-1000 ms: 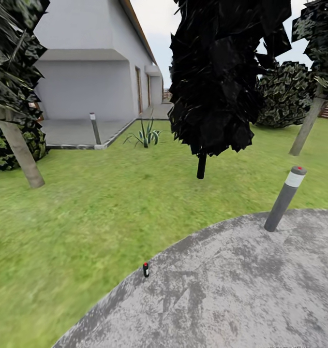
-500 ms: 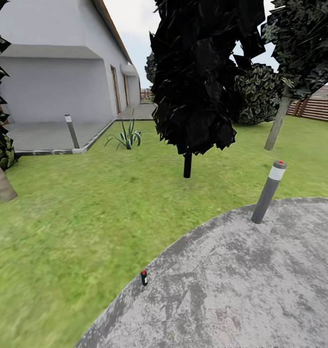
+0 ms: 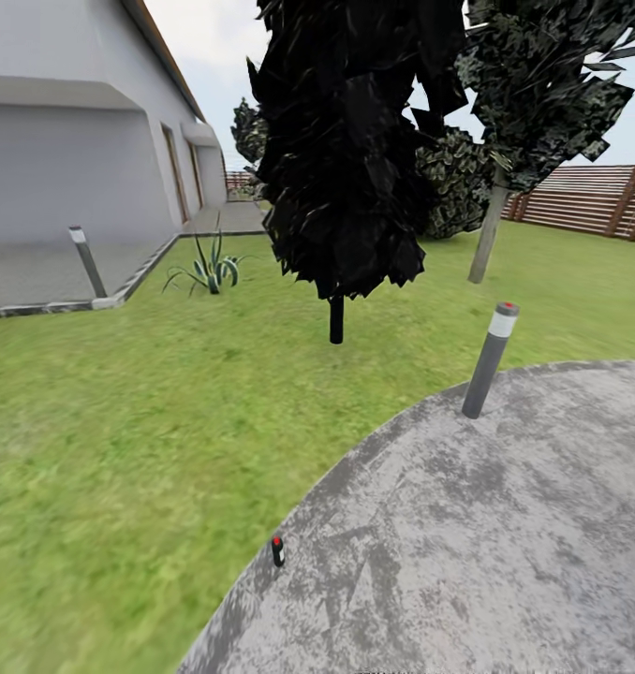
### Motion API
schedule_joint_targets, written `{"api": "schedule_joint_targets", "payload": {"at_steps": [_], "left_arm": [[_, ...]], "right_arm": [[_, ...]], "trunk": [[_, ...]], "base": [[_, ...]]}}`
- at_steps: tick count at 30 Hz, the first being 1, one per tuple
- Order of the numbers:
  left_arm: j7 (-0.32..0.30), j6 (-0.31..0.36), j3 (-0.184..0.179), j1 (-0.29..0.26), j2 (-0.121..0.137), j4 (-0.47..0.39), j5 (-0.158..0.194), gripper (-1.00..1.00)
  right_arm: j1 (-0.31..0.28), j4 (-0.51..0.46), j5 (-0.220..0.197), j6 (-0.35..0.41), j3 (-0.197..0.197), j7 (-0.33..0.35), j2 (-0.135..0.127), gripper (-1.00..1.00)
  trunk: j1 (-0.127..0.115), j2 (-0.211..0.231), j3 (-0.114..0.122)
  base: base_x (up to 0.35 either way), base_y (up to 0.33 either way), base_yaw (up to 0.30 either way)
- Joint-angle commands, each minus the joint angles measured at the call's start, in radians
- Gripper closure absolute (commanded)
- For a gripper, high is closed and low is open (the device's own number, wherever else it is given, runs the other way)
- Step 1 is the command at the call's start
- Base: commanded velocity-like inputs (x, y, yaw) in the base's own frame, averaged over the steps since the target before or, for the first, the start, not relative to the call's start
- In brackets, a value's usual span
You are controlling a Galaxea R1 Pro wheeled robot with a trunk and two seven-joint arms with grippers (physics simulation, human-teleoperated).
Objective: Pick up the pesticide atomizer in the garden and spray insectifuge to fully cover both potted plants in the garden.
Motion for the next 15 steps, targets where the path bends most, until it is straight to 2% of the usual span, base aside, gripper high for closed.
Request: {"api": "schedule_joint_targets", "payload": {"at_steps": [1,15], "left_arm": [[0.001,-0.003,0.001,0.000,0.000,0.000,0.001,-1.00],[0.001,-0.003,0.001,0.000,0.000,0.001,0.001,-1.00]], "right_arm": [[-0.001,0.001,0.000,-0.003,0.000,0.000,0.000,-1.00],[-0.001,0.001,0.000,-0.003,0.000,0.000,0.000,-1.00]], "trunk": [[0.000,0.000,-0.001],[0.000,0.000,-0.001]], "base": [[0.002,0.312,-0.276],[0.000,0.312,-0.276]]}}
